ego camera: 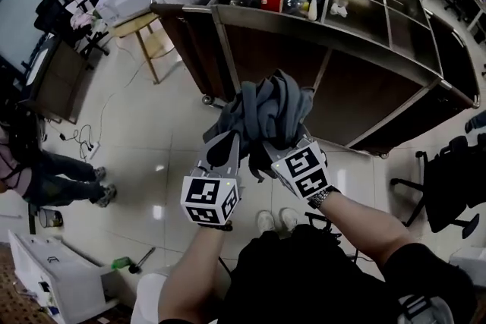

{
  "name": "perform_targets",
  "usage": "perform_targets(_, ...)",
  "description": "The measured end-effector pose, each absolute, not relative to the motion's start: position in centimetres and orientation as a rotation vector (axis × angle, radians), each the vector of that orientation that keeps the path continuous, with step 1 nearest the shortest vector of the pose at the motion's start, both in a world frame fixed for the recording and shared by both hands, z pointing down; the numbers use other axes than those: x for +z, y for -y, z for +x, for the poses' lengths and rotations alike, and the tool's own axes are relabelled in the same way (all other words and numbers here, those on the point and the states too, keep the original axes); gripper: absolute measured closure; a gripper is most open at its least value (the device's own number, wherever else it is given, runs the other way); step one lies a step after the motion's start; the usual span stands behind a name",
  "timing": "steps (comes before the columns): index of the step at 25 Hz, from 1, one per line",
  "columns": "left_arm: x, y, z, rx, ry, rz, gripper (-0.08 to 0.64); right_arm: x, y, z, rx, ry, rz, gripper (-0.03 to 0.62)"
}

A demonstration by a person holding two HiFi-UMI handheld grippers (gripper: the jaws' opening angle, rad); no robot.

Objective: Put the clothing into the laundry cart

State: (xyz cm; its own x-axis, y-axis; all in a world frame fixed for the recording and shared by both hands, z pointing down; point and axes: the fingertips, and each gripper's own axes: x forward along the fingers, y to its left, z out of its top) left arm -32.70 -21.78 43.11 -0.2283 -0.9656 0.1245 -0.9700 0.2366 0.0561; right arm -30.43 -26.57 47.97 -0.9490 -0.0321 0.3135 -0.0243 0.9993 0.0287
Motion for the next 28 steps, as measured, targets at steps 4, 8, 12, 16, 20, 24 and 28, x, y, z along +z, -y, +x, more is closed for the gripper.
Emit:
perform_targets(4,41.2,23.6,-30.5,0.039,2.277,1.99,0.558,46.0,28.1,-27.7,-0.027,2.823,0.185,0.459)
perform_targets(8,39.8,25.9,-27.7,0.022,2.179,2.116,0.558,44.6,30.2,-24.4,-0.013,2.81,0.337,0.459)
perform_targets(12,38.6,27.6,-24.9,0.018,2.094,2.217,0.558,43.3,31.7,-21.2,0.0,2.802,0.463,0.459)
perform_targets(16,37.1,30.1,-21.0,0.028,1.99,2.343,0.558,41.5,34.6,-16.9,0.001,2.808,0.638,0.459)
perform_targets(20,36.0,32.0,-17.1,0.028,1.911,2.43,0.558,40.3,36.5,-12.6,0.009,2.795,0.758,0.459)
perform_targets(24,34.8,33.3,-13.0,0.029,1.84,2.496,0.558,38.6,37.8,-8.3,0.003,2.785,0.854,0.458)
perform_targets(28,34.6,35.5,-8.8,0.036,1.768,2.556,0.558,37.5,40.0,-3.7,0.012,2.783,0.955,0.458)
